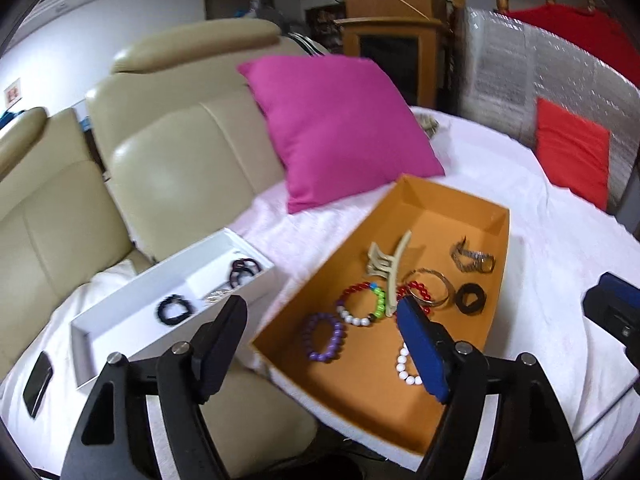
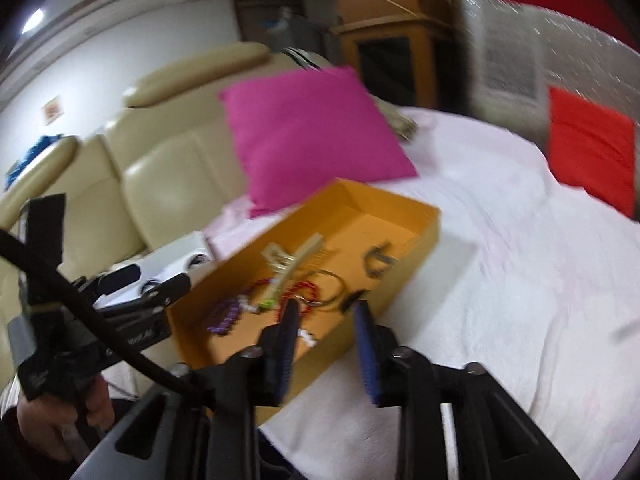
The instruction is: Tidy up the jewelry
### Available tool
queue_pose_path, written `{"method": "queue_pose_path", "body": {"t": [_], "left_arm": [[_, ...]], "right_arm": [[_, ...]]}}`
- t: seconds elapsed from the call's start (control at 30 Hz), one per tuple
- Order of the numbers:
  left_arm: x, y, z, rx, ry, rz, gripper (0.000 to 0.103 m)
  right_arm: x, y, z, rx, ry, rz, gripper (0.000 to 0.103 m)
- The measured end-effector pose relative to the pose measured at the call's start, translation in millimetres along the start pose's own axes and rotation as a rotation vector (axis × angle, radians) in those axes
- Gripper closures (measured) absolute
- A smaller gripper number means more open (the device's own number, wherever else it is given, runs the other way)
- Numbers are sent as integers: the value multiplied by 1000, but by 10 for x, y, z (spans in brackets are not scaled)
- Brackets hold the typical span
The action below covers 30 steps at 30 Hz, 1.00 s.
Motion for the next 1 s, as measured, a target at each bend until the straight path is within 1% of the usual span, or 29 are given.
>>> {"method": "queue_pose_path", "body": {"t": [0.03, 0.07, 0.1, 0.27, 0.37, 0.43, 0.47, 0.57, 0.6, 0.73, 0.87, 1.0], "left_arm": [[-44, 60, -4, 4, 5, -10, 25], [-76, 103, -7, 5, 9, -19, 25], [-125, 168, -7, 6, 15, -33, 25], [-268, 424, -32, 36, 10, -88, 25], [-289, 554, -54, 54, 5, -82, 25], [-318, 635, -66, 65, 10, -80, 25], [-331, 667, -71, 72, 12, -85, 24], [-391, 750, -107, 95, 12, -117, 9], [-400, 779, -123, 109, 8, -122, 9], [-446, 830, -156, 131, 19, -132, 9], [-439, 784, -138, 107, 11, -134, 8], [-452, 775, -115, 103, 10, -165, 8]], "right_arm": [[-56, 56, -17, 18, 3, -17, 44], [-106, 132, -48, 46, 7, -33, 43], [-160, 209, -89, 71, 17, -33, 43], [-338, 343, -139, 73, 26, -45, 43], [-423, 397, -117, 64, 30, -45, 43], [-461, 399, -101, 59, 37, -18, 43], [-481, 401, -90, 54, 35, -20, 43], [-493, 432, -56, 47, 26, -15, 43], [-499, 436, -46, 42, 25, -11, 43], [-504, 450, -31, 24, 9, 5, 43], [-514, 469, -11, 16, 1, 6, 43], [-548, 486, -6, 25, 18, 13, 43]]}}
Point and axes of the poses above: each gripper's, at about its wrist camera, not at the fingertips, and y roughly against the way its jaws point, x to its right, z to its underside, the point moved 10 cm from there along -y, roughly the way its jaws point, and after that the axes turned 13 degrees about -y, right-handed, at the moved point
